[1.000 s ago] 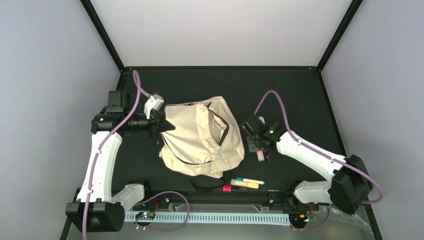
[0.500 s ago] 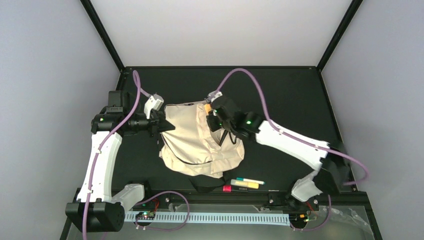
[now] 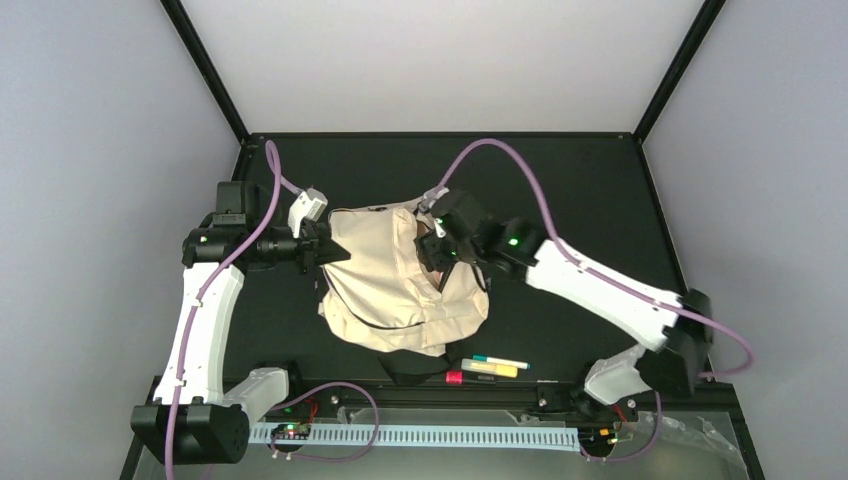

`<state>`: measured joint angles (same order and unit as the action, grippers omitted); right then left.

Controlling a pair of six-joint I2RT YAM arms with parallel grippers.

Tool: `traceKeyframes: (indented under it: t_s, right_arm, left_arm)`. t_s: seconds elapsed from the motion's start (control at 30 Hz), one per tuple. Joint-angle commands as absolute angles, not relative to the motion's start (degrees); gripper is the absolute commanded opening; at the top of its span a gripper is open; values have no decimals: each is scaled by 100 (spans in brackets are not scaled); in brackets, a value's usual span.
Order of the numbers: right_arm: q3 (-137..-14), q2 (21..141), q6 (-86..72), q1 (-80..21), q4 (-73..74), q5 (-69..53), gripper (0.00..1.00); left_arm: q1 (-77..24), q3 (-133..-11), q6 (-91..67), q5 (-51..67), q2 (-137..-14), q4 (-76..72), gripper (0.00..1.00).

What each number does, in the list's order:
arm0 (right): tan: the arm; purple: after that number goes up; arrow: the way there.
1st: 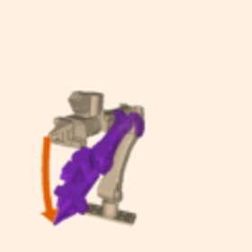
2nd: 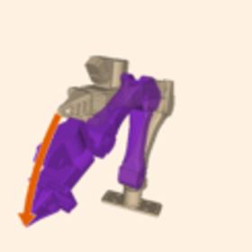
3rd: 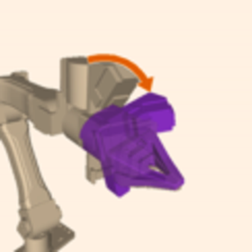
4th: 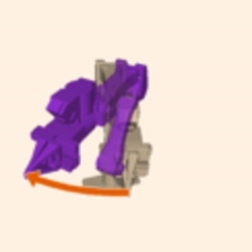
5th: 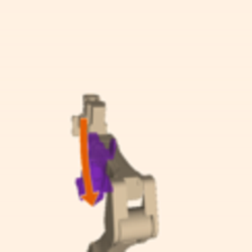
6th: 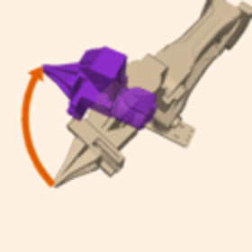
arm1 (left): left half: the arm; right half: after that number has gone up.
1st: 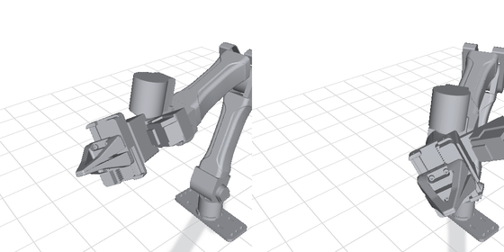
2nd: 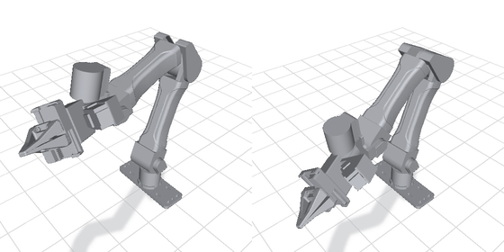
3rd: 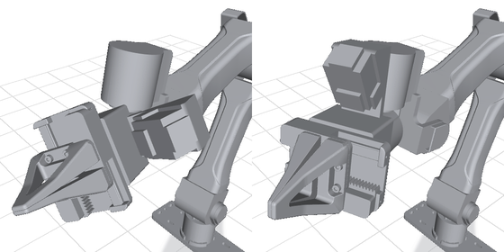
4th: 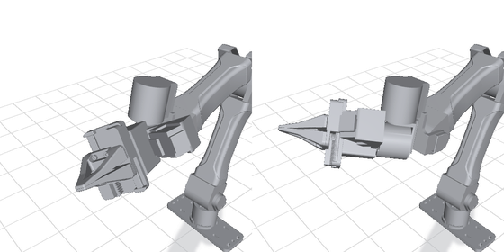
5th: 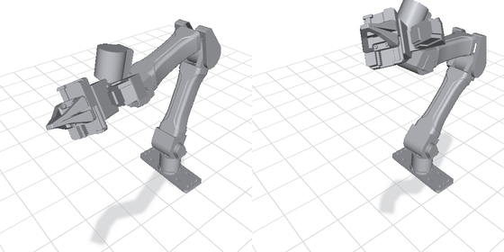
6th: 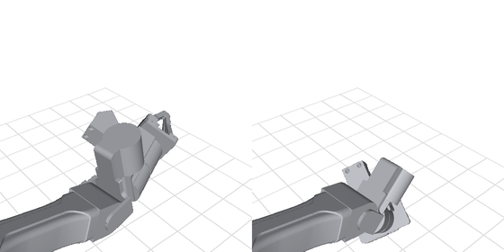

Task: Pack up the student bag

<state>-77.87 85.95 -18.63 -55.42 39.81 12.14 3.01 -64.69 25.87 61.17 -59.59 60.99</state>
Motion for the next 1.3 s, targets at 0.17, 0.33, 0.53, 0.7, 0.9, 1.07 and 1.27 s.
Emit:
traceKeyframes:
  t_s: [0.17,0.33,0.53,0.7,0.9,1.07,1.27]
  right_arm:
    - [-6569,7421,-2603,-5596,6076,1168,56]
    - [-5117,7178,-3670,-6059,5609,339,50]
    - [-4363,6860,-3699,-6141,4943,130,44]
    - [-4124,6522,-3388,-7142,4386,-57,46]
    - [-4038,6776,-2504,-8057,3379,297,46]
    - [-3905,7426,-2161,-8139,3169,294,46]
    - [-3884,7604,-2301,-8155,3161,601,50]
  left_arm:
    - [346,-6710,2580,6538,-5803,5928,1]
    - [351,-6745,2553,6539,-5804,5914,2]
    - [348,-6689,2608,6548,-5746,5957,2]
    - [354,-6688,2635,6556,-5774,5962,2]
    - [359,-6741,2622,6557,-5792,5966,2]
    - [358,-6677,2654,6548,-5789,5972,2]
    - [357,-6706,2654,6586,-5870,5951,2]
